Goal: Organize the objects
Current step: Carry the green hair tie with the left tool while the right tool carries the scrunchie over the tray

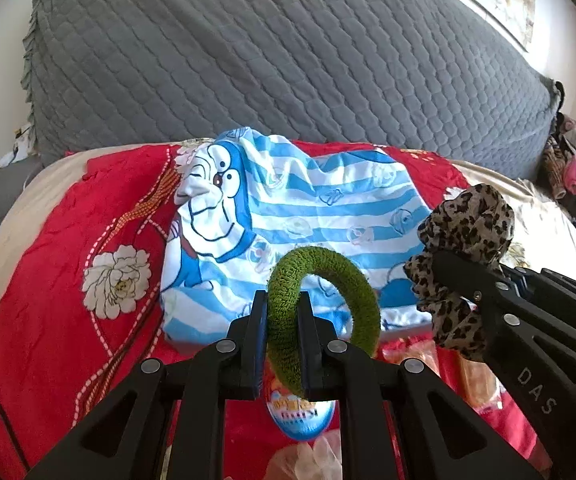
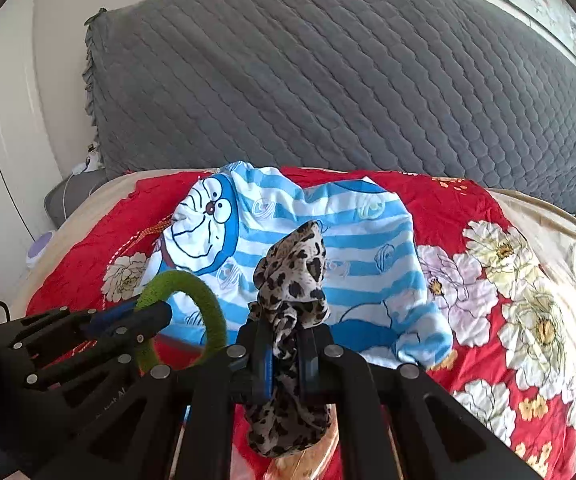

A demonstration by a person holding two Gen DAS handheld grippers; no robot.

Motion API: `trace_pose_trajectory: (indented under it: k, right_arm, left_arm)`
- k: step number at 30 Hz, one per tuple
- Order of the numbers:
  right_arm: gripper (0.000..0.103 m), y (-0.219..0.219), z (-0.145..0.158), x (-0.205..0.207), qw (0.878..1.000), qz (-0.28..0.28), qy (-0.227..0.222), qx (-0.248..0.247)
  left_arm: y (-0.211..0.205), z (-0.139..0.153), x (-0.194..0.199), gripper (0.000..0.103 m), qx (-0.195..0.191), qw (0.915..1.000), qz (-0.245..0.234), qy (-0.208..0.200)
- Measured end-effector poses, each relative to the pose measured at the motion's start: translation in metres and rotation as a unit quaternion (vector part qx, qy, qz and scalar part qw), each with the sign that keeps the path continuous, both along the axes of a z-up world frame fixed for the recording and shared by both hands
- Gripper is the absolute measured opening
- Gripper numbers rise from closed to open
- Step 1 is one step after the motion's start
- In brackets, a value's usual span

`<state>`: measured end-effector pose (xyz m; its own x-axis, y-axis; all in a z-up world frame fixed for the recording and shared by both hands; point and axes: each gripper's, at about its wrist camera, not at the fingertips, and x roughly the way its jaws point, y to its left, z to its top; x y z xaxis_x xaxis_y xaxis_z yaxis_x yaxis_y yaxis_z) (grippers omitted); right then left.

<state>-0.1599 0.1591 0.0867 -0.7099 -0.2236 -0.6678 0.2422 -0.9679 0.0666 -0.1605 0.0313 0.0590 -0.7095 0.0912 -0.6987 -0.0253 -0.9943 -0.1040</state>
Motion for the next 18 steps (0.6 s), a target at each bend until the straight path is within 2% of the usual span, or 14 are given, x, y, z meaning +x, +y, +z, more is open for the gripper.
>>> trace_pose_trajectory:
  k: [7, 18]
  right_arm:
    - [0.008, 0.002, -0.005, -0.023, 1.0, -0.006, -0.015, 0.003]
    - [0.008, 0.0, -0.022, -0.066, 0.999, -0.004, -0.042, 0.008]
  left_arm:
    - [0.002, -0.003, -0.023, 0.013, -0.024, 0.9997, 0.001, 0.0]
    - [0.003, -0.009, -0.064, 0.013, -0.033, 0.9994, 0.009, -0.01]
